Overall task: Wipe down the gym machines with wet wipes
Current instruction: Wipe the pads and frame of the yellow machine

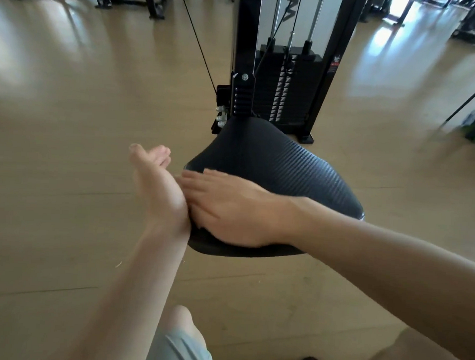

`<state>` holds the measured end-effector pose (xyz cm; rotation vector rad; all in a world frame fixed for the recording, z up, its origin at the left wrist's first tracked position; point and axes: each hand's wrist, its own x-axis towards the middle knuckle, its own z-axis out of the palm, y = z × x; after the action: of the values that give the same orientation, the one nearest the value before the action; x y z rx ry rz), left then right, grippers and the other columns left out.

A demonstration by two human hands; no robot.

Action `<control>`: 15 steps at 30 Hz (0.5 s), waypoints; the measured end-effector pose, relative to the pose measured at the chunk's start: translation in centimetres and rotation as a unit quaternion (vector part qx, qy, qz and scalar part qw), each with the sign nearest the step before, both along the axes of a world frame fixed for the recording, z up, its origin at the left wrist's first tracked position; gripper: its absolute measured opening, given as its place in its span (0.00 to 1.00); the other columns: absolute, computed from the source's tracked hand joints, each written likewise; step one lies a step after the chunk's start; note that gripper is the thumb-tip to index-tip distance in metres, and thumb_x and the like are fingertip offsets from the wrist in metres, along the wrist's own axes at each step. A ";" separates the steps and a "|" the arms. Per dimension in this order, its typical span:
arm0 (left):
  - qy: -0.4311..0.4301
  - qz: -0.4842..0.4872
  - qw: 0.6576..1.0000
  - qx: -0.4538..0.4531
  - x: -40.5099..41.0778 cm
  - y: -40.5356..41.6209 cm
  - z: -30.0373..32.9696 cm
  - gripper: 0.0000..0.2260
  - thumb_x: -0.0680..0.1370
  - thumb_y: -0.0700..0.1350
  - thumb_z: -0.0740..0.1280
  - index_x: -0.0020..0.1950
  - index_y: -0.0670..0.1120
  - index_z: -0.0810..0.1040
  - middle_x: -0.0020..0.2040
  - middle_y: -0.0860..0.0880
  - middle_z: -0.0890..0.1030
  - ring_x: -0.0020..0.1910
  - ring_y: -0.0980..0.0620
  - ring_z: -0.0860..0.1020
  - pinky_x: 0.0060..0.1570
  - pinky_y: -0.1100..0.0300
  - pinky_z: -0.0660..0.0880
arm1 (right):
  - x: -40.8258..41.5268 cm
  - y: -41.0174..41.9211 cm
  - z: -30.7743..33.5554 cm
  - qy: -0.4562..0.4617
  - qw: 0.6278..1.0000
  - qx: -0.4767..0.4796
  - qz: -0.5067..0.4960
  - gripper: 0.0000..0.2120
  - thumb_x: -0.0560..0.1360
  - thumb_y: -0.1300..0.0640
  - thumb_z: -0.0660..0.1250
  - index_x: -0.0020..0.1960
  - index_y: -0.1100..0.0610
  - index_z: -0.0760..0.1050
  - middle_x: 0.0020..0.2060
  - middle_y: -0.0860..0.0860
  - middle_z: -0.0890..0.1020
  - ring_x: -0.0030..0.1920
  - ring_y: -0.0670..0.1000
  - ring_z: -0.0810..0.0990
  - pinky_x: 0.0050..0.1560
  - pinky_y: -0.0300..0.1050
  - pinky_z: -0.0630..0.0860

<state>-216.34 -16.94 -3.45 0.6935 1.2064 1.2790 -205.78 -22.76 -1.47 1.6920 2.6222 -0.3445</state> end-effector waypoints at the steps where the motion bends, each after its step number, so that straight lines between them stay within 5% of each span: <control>1: -0.016 -0.007 1.000 -0.007 -0.2 -0.1 0.0 0.26 0.85 0.58 0.47 0.62 0.46 0.80 0.60 0.53 0.82 0.61 0.61 0.78 0.55 0.63 0.70 | 0.1 -1.8 0.1 0.003 1.000 -0.008 -0.001 0.26 0.87 0.51 0.46 0.84 0.54 0.50 0.83 0.47 0.52 0.82 0.45 0.46 0.82 0.46 0.41; 8: -0.009 -0.026 0.999 -0.017 -0.6 0.4 -0.4 0.25 0.85 0.59 0.47 0.56 0.49 0.81 0.57 0.55 0.85 0.59 0.62 0.80 0.75 0.54 0.63 | 1.1 -6.1 0.2 -0.018 0.998 -0.007 -0.061 0.27 0.87 0.47 0.43 0.84 0.51 0.43 0.83 0.43 0.44 0.81 0.41 0.39 0.81 0.44 0.39; 15: 0.024 -0.025 0.999 -0.019 -0.1 0.1 -0.1 0.24 0.85 0.57 0.48 0.58 0.48 0.81 0.57 0.54 0.84 0.59 0.61 0.80 0.57 0.62 0.68 | 0.3 -4.3 -0.5 -0.001 0.993 0.019 -0.118 0.28 0.87 0.46 0.42 0.84 0.52 0.46 0.83 0.45 0.47 0.82 0.43 0.43 0.82 0.46 0.40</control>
<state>-216.47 -16.87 -3.52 0.7265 1.2426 1.2022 -205.45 -27.09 -1.94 2.0177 2.4459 -0.2949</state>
